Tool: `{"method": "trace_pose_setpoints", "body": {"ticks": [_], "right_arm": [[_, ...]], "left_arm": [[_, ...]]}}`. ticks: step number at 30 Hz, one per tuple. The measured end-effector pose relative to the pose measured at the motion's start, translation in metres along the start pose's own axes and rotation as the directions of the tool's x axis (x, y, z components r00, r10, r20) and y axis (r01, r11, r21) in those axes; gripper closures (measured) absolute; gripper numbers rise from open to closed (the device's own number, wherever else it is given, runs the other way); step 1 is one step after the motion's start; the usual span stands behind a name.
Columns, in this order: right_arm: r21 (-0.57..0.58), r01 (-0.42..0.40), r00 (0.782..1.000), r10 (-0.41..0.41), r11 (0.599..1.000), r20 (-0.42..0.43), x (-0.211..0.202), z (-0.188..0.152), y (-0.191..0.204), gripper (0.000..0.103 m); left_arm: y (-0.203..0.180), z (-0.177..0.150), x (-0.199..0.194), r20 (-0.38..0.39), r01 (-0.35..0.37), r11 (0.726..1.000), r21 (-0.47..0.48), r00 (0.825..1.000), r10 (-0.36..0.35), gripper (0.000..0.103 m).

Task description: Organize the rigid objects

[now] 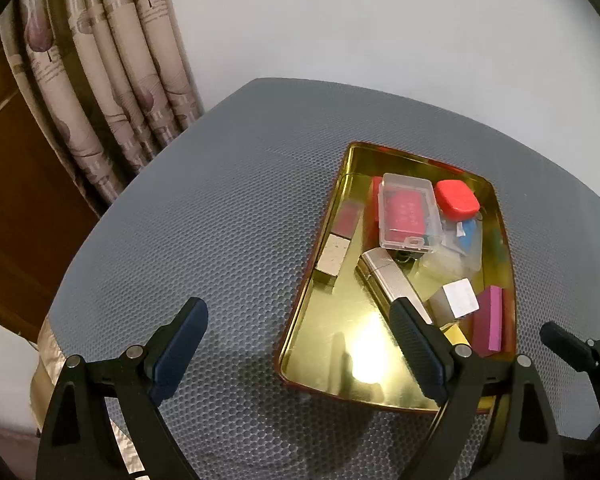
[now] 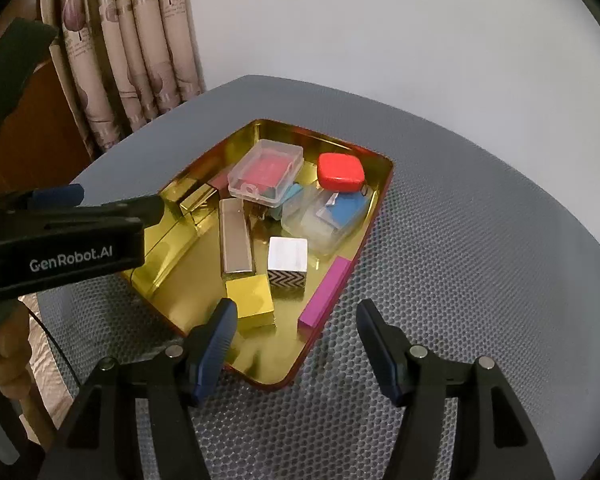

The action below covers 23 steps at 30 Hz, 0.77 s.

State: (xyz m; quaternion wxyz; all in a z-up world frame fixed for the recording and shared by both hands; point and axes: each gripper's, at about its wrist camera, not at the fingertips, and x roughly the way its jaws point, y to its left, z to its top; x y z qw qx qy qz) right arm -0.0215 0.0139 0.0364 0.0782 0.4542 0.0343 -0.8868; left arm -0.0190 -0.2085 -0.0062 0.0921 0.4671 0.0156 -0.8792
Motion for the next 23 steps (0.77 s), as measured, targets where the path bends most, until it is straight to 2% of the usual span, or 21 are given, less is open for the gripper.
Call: {"method": "trace_pose_setpoints", "body": {"ticks": [7,13,23], "right_arm": [[0.004,-0.012,1.0,0.012,1.0,-0.011,0.0032,-0.0005,0.0013,0.039],[-0.001,-0.013,1.0,0.013,1.0,-0.017,0.0046,-0.0012,0.0026,0.039],[-0.007,-0.016,1.0,0.016,1.0,-0.021,0.0063,-0.0015,0.0028,0.039]], "left_arm": [[-0.0026,-0.0004,0.0003,-0.001,-0.002,1.0,0.011,1.0,0.002,0.013],[-0.0011,0.0,-0.0004,-0.006,0.026,1.0,0.005,1.0,-0.026,0.013],[-0.0032,-0.0001,-0.001,0.006,0.016,1.0,0.019,1.0,-0.016,0.012]]}}
